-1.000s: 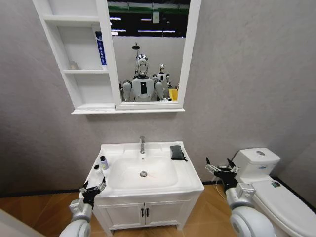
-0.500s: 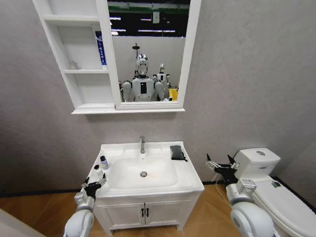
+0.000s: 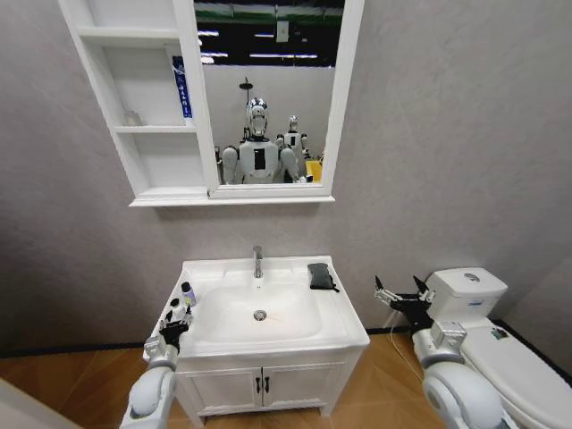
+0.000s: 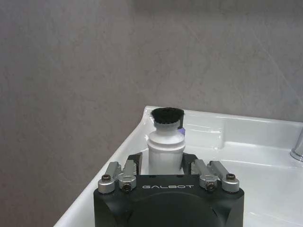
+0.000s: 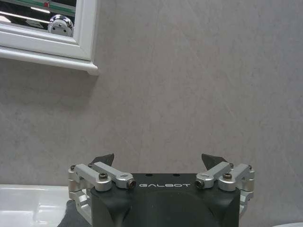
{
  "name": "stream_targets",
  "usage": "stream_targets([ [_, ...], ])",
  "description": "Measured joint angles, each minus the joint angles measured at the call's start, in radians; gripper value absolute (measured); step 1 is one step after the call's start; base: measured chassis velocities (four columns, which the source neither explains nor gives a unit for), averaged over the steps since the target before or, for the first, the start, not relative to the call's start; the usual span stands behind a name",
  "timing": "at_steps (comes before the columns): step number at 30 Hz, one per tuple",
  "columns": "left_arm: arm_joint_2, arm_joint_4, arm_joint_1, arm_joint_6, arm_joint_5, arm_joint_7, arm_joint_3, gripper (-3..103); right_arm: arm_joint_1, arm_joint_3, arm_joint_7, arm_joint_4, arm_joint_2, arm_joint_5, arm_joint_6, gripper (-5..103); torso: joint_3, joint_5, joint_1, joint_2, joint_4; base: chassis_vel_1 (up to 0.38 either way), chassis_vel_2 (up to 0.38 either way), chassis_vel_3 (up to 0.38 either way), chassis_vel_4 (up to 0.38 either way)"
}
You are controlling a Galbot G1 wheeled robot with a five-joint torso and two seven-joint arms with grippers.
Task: Move facial cleanser and shampoo from washbasin to cabinet, then wipe washbasin with towel.
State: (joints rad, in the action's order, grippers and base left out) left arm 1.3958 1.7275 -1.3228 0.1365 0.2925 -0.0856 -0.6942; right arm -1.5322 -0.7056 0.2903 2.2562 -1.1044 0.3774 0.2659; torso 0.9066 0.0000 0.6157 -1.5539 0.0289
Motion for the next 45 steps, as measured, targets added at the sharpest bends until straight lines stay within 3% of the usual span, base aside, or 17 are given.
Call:
stream_targets([
  [3,-0.004,0.018,-0.003,0.0,0.002,-0.001,0.0,34,-0.001,0.002,0.0,0.0,-0.011,-0.004,-0.002,100,0.0,-0.0002,0.0,0.0,0.0001,0.0,0.0,0.0,0.0],
  [7,-0.015,0.066,-0.019,0.004,0.006,-0.014,0.003,32,-0.005,0.002,0.0,0.002,-0.017,-0.006,-0.003,100,0.0,-0.0003,0.0,0.0,0.0002,0.0,0.0,0.0,0.0],
  [10,-0.063,0.206,-0.065,0.049,0.021,-0.082,0.003,32,-0.007,0.003,0.0,0.007,-0.021,-0.009,-0.003,100,0.0,-0.0005,0.0,0.0,0.0001,0.0,0.0,0.0,0.0],
  [12,-0.177,0.377,-0.089,0.158,0.141,-0.188,-0.021,32,-0.005,0.006,-0.001,0.007,-0.024,-0.014,-0.005,100,0.0,-0.0006,0.0,0.0,-0.0006,0.0,0.0,0.0,0.0],
  [13,-0.177,0.377,-0.089,0.158,0.141,-0.188,-0.021,32,-0.005,0.006,-0.001,0.007,-0.024,-0.014,-0.005,100,0.0,-0.0006,0.0,0.0,-0.0006,0.0,0.0,0.0,0.0],
  [15,-0.405,0.526,-0.063,0.292,0.432,-0.339,-0.069,32,-0.013,0.008,-0.006,0.005,-0.047,-0.027,-0.015,100,0.0,-0.0004,0.0,0.0,-0.0006,0.0,0.0,0.0,0.0],
  [16,-0.405,0.526,-0.063,0.292,0.432,-0.339,-0.069,32,-0.013,0.008,-0.006,0.005,-0.047,-0.027,-0.015,100,0.0,-0.0004,0.0,0.0,-0.0006,0.0,0.0,0.0,0.0],
  [18,-0.664,0.563,0.018,0.357,0.672,-0.435,-0.126,32,-0.028,0.014,-0.017,0.005,-0.077,-0.047,-0.024,100,0.0,0.0002,0.0,0.0,0.0005,0.0,0.0,0.0,0.0],
  [19,-0.664,0.563,0.018,0.357,0.672,-0.435,-0.126,32,-0.028,0.014,-0.017,0.005,-0.077,-0.047,-0.024,100,0.0,0.0002,0.0,0.0,0.0005,0.0,0.0,0.0,0.0],
  [21,-0.869,0.504,0.184,0.384,0.889,-0.509,-0.121,32,-0.032,0.025,-0.022,0.006,-0.093,-0.061,-0.03,100,0.0,-0.0001,0.0,0.0,0.0006,0.0,0.0,0.0,0.0],
  [25,-0.979,0.424,0.326,0.407,0.984,-0.503,-0.089,32,-0.016,0.037,-0.023,0.006,-0.084,-0.058,-0.025,100,0.0,-0.0005,0.0,0.0,0.0011,0.0,0.0,0.0,0.0],
  [28,-1.106,0.302,0.459,0.414,1.041,-0.439,-0.066,32,0.037,0.059,-0.029,-0.009,-0.019,-0.018,-0.001,100,0.0,-0.0001,0.0,0.0,-0.0006,0.0,0.0,0.0,0.0],
  [32,-1.155,0.232,0.512,0.407,1.038,-0.375,-0.048,32,0.038,0.051,-0.031,-0.015,0.003,-0.006,0.0,100,0.0,-0.0005,0.0,0.0,-0.0007,0.0,0.0,0.0,0.0],
  [33,-1.172,0.179,0.596,0.406,1.052,-0.339,0.036,32,0.025,0.037,-0.031,-0.018,0.012,-0.003,-0.004,100,0.0,0.0008,0.0,0.0,-0.0008,0.0,0.0,0.0,0.0],
  [37,-1.124,0.138,0.817,0.427,1.068,-0.348,0.235,32,0.016,0.029,-0.029,-0.017,0.012,-0.003,-0.007,100,0.0,-0.0014,0.0,0.0,0.0013,0.0,0.0,0.0,0.0],
  [40,-1.098,0.168,0.867,0.427,1.07,-0.367,0.236,32,0.027,0.031,-0.023,-0.011,0.014,0.0,0.004,100,0.0,0.0018,0.0,0.0,0.0011,0.0,0.0,0.0,0.0],
  [45,-1.051,0.181,0.816,0.408,1.047,-0.376,0.229,32,0.043,0.034,-0.021,-0.009,0.031,0.008,0.015,100,0.0,-0.0012,0.0,0.0,-0.0007,0.0,0.0,0.0,0.0],
])
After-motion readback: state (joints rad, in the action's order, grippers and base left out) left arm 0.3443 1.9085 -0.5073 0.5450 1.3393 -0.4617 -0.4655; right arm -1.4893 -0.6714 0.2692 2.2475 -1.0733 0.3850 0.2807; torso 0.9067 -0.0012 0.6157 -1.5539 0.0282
